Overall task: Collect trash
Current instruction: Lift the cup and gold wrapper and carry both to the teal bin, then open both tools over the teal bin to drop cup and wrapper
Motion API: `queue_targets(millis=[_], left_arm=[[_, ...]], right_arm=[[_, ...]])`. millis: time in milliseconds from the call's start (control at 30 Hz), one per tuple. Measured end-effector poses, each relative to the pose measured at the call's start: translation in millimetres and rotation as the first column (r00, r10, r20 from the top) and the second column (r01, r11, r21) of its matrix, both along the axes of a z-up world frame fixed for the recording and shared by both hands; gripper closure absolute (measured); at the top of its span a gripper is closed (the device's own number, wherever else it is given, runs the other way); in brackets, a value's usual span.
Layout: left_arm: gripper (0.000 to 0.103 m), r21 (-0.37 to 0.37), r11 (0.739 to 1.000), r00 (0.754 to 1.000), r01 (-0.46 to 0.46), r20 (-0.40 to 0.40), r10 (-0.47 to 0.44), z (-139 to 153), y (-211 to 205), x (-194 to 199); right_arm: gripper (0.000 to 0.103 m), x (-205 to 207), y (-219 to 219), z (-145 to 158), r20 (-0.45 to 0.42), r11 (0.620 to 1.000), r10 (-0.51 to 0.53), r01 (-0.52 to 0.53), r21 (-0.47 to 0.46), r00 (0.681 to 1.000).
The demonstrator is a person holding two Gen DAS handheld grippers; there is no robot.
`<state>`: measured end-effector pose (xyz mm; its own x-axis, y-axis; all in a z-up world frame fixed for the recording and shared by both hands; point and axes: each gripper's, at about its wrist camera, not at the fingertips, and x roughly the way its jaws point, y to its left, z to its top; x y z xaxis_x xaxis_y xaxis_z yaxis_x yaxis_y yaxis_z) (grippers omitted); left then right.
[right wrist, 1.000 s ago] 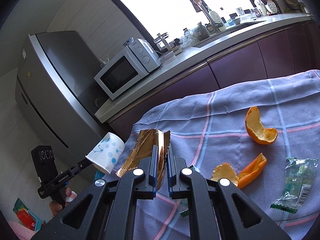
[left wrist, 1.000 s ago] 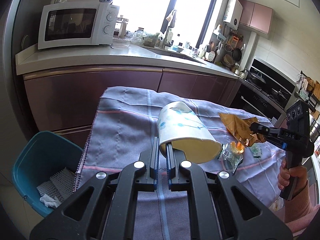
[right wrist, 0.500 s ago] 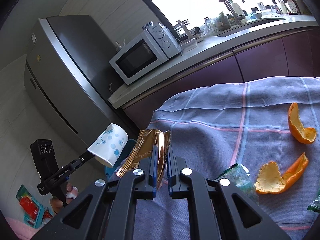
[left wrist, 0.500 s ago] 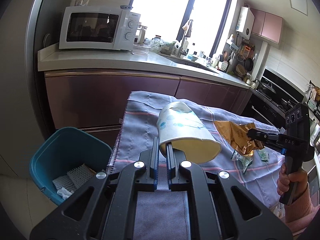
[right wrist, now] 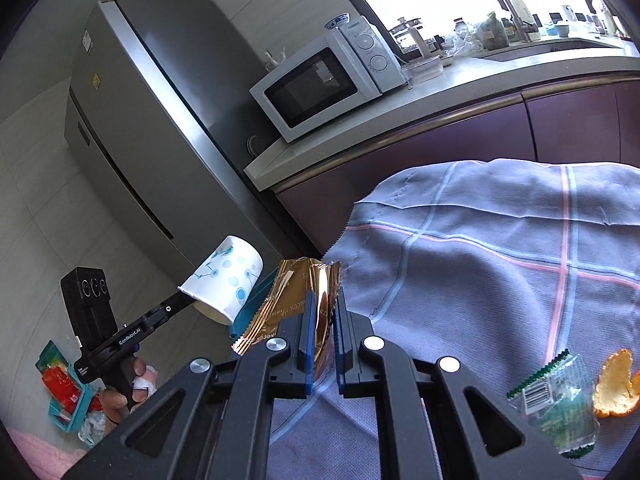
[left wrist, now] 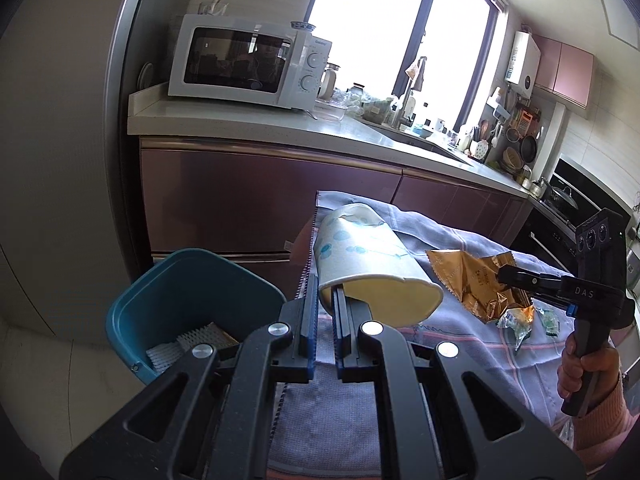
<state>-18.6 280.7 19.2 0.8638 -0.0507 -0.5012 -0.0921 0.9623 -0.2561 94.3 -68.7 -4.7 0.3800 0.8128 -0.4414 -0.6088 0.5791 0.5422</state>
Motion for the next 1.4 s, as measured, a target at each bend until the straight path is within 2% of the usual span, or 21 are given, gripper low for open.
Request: queue_targets(millis=[533,833,1167,1400], left_arm=[[0.096,-0.017,0.997,0.997,-0.079,-0.008,0.079,-7.7,33.5,-17.5],[0.098,-0.056,0.993,0.993,-0.101,-0.063,0.098,-34.6,48.3,-14.4],[0.098,-0.037,0.994,0.991,-0.101,-0.087,0.097,-47.7,42.4,-11.7],[0.085,-0.023,0.994,0.99,-0.108,-0.094,0.105,-50.9,41.0,-11.9]], right_arm=[[0.096,4.1,57.5,0.2,0.001,0.995,0.092,-0.092,-0.037,0.996],[0.096,2.3,68.0,-5.6,-0.014,0.991,0.116,-0.116,-0.059,0.993],[0.095,7.7,108.9,-11.7,-0.029,0.977,0.185,-0.187,-0.105,0.982],[0.094,18.6,156.8,-18.6,-0.043,0.962,0.227,-0.231,-0.147,0.973]])
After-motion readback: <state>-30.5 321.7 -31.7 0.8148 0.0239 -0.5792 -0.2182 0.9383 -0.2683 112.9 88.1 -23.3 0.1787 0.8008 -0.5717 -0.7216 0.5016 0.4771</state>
